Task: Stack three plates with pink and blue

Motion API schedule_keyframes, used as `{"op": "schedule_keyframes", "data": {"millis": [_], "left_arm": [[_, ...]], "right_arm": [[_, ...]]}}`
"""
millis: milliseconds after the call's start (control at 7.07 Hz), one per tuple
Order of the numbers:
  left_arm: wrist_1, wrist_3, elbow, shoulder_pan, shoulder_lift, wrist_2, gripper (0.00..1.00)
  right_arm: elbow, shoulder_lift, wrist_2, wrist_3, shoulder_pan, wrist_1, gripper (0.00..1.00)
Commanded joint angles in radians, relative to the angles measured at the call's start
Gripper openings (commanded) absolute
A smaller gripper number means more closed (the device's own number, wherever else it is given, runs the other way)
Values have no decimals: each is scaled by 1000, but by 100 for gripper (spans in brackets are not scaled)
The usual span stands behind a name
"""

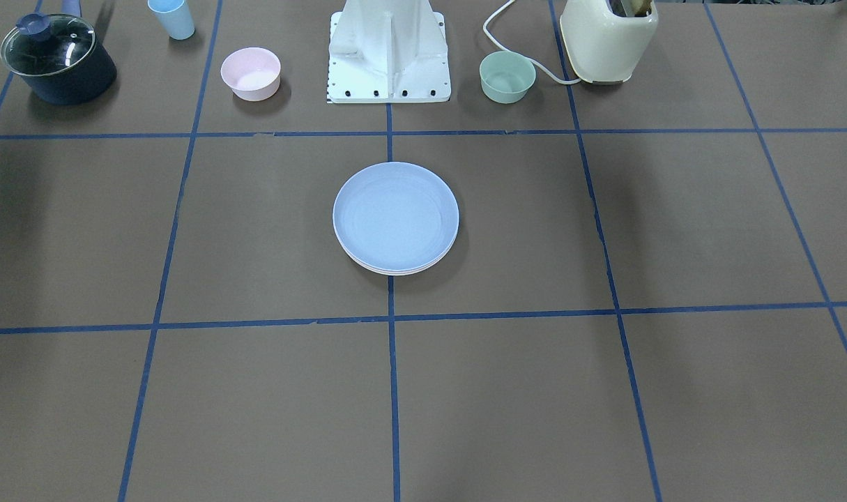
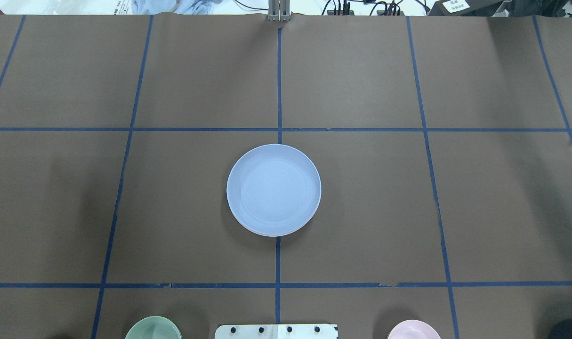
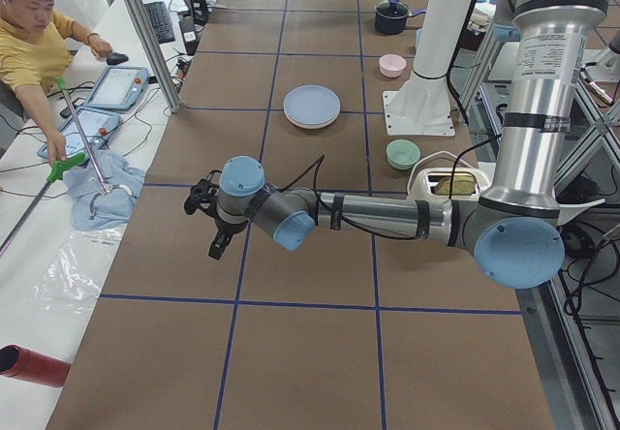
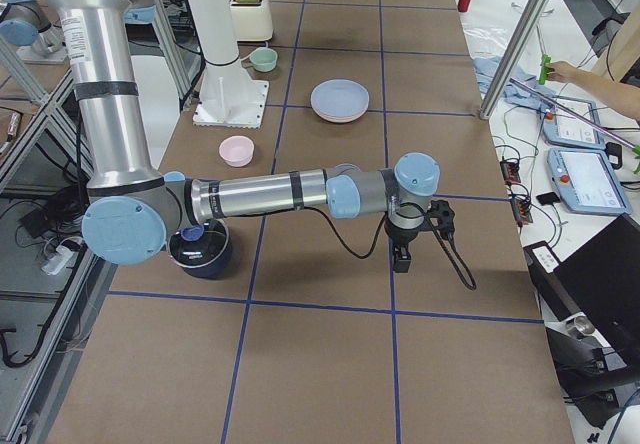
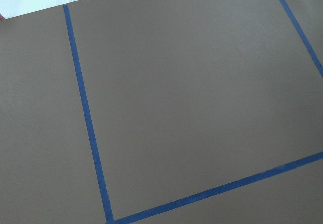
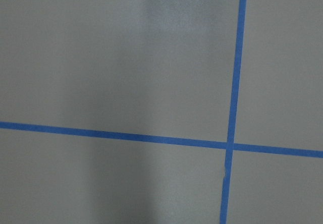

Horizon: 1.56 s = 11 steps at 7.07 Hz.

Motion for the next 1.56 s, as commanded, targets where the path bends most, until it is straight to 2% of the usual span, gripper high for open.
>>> {"op": "schedule_keyframes", "data": {"millis": [0,1414], "left_arm": [[-3,1,6,5,-12,1,100],[-14,-12,-3,11,-1,-13,100]], "right_arm": [[1,-1,-8,-58,-1,-27,100],[16,1,2,-40,-4,-13,100]]}}
